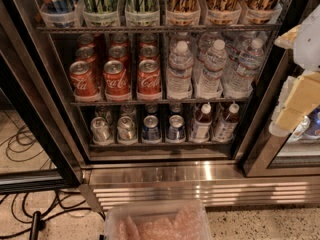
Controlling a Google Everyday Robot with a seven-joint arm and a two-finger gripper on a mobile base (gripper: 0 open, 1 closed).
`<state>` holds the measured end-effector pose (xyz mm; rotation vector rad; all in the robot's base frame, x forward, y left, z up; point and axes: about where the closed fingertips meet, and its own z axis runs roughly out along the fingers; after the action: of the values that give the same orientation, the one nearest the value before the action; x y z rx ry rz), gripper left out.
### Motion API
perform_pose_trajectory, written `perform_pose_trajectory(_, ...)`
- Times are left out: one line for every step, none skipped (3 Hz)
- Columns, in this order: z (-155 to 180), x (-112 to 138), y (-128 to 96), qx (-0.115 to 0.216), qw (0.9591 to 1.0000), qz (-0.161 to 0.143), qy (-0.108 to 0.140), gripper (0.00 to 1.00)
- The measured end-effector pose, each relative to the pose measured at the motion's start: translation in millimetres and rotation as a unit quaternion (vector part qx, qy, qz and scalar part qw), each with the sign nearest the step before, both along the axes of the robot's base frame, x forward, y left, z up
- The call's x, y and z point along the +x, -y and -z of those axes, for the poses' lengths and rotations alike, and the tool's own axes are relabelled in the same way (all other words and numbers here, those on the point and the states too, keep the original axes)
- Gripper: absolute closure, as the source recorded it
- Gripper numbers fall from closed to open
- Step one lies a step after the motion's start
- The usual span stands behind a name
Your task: Pick orange can from top shelf of fridge
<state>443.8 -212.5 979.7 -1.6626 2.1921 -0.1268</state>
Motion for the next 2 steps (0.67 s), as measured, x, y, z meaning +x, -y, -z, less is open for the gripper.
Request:
perform_pose_trajectory(-1.1, -4.5, -2.3, 0.027, 0.9990, 0.024, 0.027, 0.00)
perform_pose_trajectory(1.7, -4.0, -2.4, 0.027, 0.9990, 0.024, 0.028, 0.00)
